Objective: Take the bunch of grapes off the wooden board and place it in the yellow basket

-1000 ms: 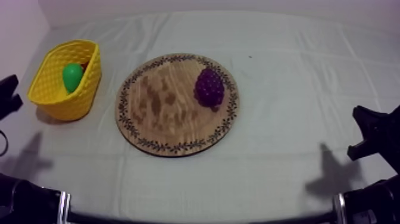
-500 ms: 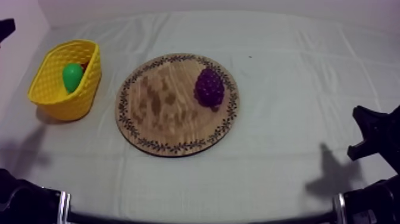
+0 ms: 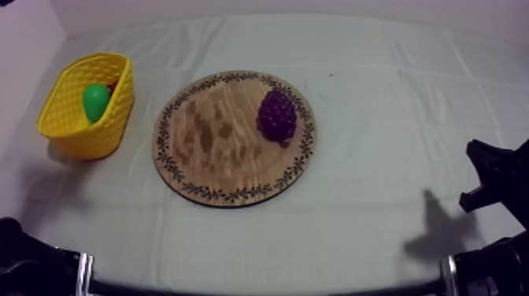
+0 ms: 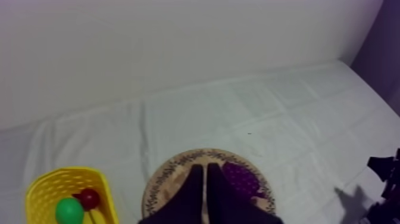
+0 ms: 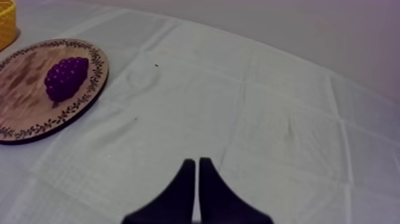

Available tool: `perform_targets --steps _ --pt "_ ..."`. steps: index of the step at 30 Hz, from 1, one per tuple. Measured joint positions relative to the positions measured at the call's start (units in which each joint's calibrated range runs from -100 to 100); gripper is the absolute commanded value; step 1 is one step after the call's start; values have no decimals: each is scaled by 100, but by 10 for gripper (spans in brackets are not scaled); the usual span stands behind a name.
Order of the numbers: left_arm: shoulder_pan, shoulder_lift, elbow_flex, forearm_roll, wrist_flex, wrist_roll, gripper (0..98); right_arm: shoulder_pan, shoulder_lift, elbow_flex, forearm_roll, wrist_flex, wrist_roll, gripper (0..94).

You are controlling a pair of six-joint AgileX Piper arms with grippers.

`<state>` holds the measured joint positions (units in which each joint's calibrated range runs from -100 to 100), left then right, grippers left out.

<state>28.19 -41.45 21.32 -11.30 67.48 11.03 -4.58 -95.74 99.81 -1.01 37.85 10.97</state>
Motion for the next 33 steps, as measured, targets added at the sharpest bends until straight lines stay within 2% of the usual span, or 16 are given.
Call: perform_targets --steps 8,12,20,33 --pt "610 1043 -1188 -85 753 376 0 0 0 0 0 0 -3 4" --pt "768 1636 -1737 -112 1050 531 0 0 0 0 0 0 -3 4" --pt "905 2795 -2362 -210 1106 809 0 0 0 0 0 0 -3 4" --pt "1138 4498 -2405 -256 1168 998 0 0 0 0 0 0 -5 4"
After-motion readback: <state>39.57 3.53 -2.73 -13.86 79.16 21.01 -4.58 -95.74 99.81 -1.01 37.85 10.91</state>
